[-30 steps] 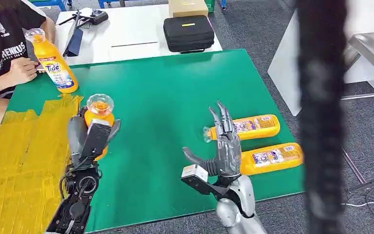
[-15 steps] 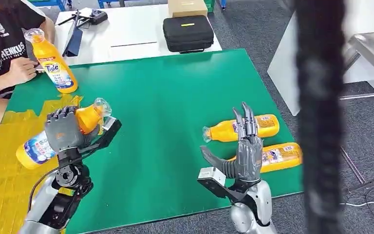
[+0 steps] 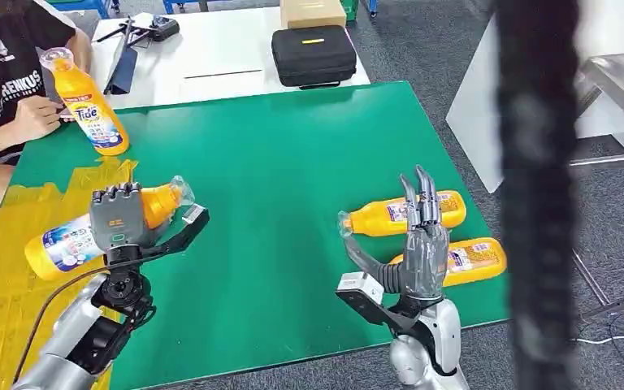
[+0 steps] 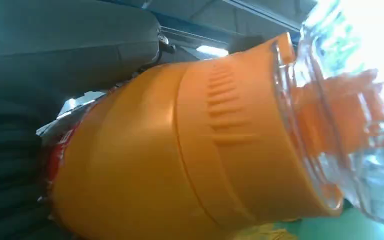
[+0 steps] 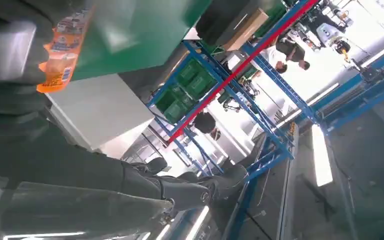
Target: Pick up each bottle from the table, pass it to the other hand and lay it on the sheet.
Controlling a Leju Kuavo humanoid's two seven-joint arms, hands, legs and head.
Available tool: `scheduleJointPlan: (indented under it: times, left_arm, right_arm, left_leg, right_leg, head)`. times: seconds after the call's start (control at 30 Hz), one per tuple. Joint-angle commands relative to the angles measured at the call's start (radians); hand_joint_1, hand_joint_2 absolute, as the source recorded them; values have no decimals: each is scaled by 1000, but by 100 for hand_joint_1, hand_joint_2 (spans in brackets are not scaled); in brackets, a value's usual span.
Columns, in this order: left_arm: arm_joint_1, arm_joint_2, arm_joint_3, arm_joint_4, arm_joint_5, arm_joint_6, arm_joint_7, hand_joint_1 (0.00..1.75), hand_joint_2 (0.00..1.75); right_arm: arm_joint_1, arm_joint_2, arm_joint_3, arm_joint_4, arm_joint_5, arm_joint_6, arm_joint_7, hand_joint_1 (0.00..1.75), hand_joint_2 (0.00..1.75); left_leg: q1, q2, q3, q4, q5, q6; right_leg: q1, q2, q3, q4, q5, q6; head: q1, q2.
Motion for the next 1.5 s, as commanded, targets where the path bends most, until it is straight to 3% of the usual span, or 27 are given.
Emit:
scheduleJointPlan:
  times: [0.03,0.27,0.33,0.4,0.8,0.83,0.93,0.97,1.03,1.1,1.3,1.5]
  left_arm:
    - [-51,-75,174,242,-3,-77,-94,0,175]
    - [-40,-125,350,270,-3,-30,-134,0,175]
    - [-42,-119,352,263,-3,-22,-113,0,175]
    - [-41,-112,364,257,-3,-14,-94,0,175]
    - [-11,-133,428,236,-3,45,-125,0,175]
    - [-8,-152,470,237,1,62,-164,0,175]
    - [17,-246,624,176,358,56,-582,0,175]
    - [35,-272,659,130,542,-7,-751,0,175]
    - [78,-298,683,46,798,-174,-932,0,175]
    - [125,-301,669,-44,1011,-319,-1047,0,175]
    - [159,-279,582,-161,1131,-399,-1031,0,175]
    - [169,-266,556,-183,1159,-410,-1038,0,175]
  right_arm:
    - [-20,2,-43,-2,18,17,32,0,175]
    - [-25,7,-63,-5,54,23,61,0,175]
    - [-25,8,-62,-9,61,29,65,0,175]
    - [-30,8,-61,-8,65,35,70,0,175]
    - [-56,8,-65,18,111,68,86,0,175]
    - [-61,4,-71,26,177,85,107,0,175]
    - [-74,-44,-66,45,370,174,192,0,175]
    - [-85,-63,-67,57,466,217,238,0,175]
    - [-121,-89,-85,111,588,232,311,0,175]
    - [-185,-128,-70,196,581,298,318,0,175]
    - [-347,-227,-94,415,451,420,163,0,175]
    - [-378,-253,-102,486,396,444,102,0,175]
  left_leg:
    - [0,0,5,0,-2,-3]
    - [0,0,6,0,-3,-3]
    - [1,0,10,3,-6,-5]
    - [1,0,6,1,-3,-3]
    - [1,1,7,1,-3,-3]
    - [1,1,9,2,-5,-4]
    - [1,0,4,0,-2,-2]
    - [1,0,4,0,-2,-2]
    - [1,0,5,0,-2,-2]
    - [1,1,6,1,-3,-2]
    - [-1,5,6,1,-4,-2]
    - [-1,0,3,1,-1,0]
  right_leg:
    - [0,-2,5,0,-2,0]
    - [0,-2,6,0,-3,0]
    - [2,-3,11,2,-7,0]
    - [1,-2,6,1,-4,0]
    - [1,-1,7,0,-3,0]
    - [1,-2,10,1,-5,0]
    - [1,-1,5,-1,-2,0]
    - [1,-1,4,-1,-1,0]
    - [1,-2,6,-1,-2,1]
    - [1,-1,7,-1,-3,1]
    - [0,3,7,0,-1,1]
    - [-1,-1,5,-1,0,2]
  head:
    - [0,0]
    - [0,0]
    - [0,0]
    - [0,0]
    - [0,0]
    - [0,0]
    - [0,0]
    - [0,0]
    - [0,0]
    - [0,0]
    - [0,0]
    - [0,0]
